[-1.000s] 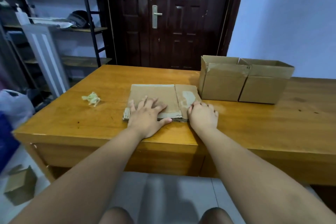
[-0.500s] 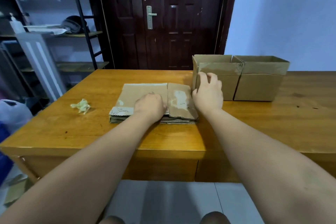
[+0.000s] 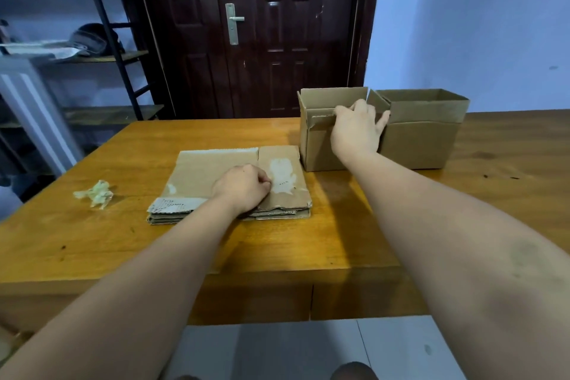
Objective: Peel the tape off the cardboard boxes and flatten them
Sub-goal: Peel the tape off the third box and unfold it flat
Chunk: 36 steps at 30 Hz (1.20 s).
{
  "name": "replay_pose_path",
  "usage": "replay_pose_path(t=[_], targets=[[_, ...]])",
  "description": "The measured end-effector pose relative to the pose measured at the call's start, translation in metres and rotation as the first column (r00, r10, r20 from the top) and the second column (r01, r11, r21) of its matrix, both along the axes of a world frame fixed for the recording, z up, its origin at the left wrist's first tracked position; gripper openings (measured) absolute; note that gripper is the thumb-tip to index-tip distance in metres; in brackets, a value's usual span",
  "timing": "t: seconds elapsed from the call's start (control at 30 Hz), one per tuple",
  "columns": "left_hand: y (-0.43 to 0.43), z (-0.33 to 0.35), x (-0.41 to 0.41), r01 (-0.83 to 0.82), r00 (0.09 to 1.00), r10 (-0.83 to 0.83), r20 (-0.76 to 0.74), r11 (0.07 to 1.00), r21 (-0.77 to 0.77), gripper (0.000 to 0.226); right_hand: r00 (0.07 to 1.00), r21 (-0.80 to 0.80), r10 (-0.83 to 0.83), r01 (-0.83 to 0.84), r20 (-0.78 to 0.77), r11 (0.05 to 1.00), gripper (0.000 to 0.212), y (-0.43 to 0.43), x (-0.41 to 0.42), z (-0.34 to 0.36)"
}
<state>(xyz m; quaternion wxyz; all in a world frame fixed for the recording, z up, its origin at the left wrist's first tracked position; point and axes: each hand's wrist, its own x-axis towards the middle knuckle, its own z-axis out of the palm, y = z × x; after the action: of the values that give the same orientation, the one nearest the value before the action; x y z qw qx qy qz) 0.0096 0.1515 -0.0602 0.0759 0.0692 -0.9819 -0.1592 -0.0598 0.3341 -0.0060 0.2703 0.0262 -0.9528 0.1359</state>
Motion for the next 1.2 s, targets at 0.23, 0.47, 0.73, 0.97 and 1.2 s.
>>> replay_pose_path(t=[0.23,0.47,0.73,0.97,1.2], targets=[[0.004,-0.008,0.006,0.048,0.998,-0.05,-0.024,0.995,-0.093,0.032,0.98,-0.286,-0.032,-0.025,-0.195,0.958,0.019,0.011,0.014,0.016],[-0.013,-0.002,0.027,0.076,0.995,0.006,-0.1,0.609,0.789,0.026,0.929,-0.802,0.318,-0.334,-0.19,0.496,0.027,0.001,0.04,0.046],[-0.012,0.003,0.05,0.01,0.975,0.217,0.04,-0.221,0.975,0.05,0.791,-0.985,0.603,0.003,-0.104,-0.173,0.019,-0.032,0.06,0.034],[-0.029,0.0,0.06,0.032,0.994,0.105,0.026,-0.515,0.856,0.086,0.768,-0.955,0.637,0.228,0.058,-0.188,0.032,-0.066,0.083,0.0],[-0.047,0.009,0.077,-0.04,0.997,0.038,0.061,-0.418,0.907,0.042,0.541,-0.938,0.81,0.344,0.227,0.034,0.034,-0.056,0.088,-0.006]])
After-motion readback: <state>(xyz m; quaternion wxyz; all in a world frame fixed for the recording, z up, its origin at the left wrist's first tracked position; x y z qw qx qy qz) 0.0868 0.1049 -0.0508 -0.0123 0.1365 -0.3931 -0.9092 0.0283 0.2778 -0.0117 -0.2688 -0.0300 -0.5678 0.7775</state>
